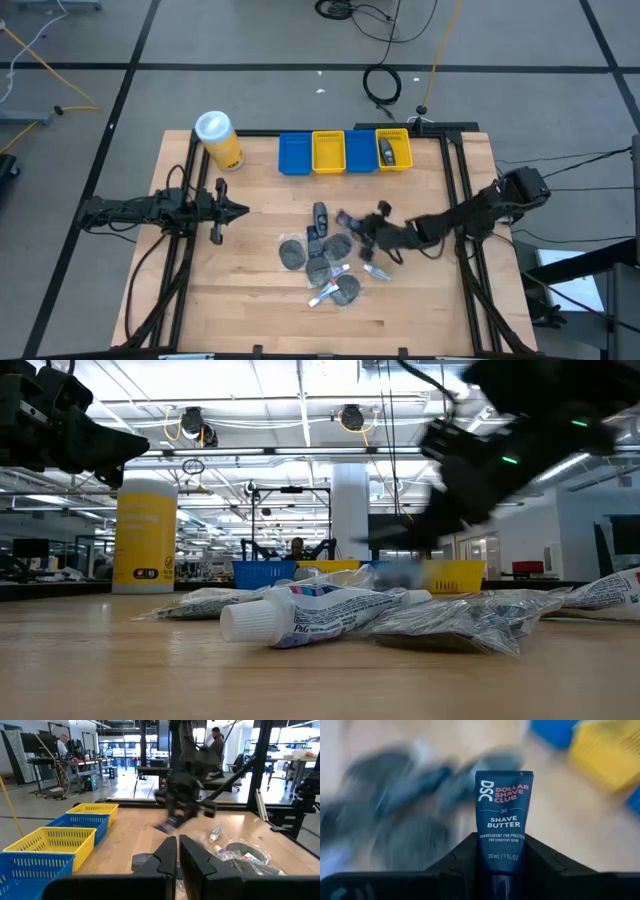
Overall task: Pick & Place Travel size toiletries
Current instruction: Put the blue shave cream into the right blue bin
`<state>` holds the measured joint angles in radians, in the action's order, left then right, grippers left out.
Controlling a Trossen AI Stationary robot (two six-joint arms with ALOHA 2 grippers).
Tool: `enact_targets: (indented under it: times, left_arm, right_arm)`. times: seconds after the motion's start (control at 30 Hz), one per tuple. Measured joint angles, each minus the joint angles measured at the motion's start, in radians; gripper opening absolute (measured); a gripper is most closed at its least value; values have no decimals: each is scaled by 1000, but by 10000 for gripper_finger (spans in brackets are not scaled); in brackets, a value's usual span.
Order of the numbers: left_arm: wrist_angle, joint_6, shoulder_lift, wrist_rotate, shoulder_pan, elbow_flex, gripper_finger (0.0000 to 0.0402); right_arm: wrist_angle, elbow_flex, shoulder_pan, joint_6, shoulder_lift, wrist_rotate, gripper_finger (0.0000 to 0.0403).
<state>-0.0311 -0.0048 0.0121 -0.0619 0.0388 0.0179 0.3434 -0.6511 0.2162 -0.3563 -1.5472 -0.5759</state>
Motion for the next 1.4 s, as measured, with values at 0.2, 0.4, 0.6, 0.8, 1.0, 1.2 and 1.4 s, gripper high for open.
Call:
enact_targets:
  times: [0.2,0.4,0.6,0.8,1.0,1.2,1.4]
  left_arm:
    - [0,0,0,0,0,0,19]
    - [0,0,0,0,0,0,19]
    - [0,0,0,0,0,0,19]
    - [0,0,0,0,0,0,19]
    - [0,0,0,0,0,0,19]
    - [0,0,0,0,0,0,19]
    - [0,0,0,0,0,0,19]
  right_arm:
    - [-178,-186,-274,53,0,1,120]
    - [-242,-241,-534,-5,0,1,117]
    - [-221,-233,-705,-104,-45,176,123]
    - [-73,-232,-734,-116,-157,240,117]
    - [-10,-234,-733,-130,-224,237,129]
    - [-10,-234,-733,-125,-238,237,131]
    - [-11,-234,-733,-121,-238,237,147]
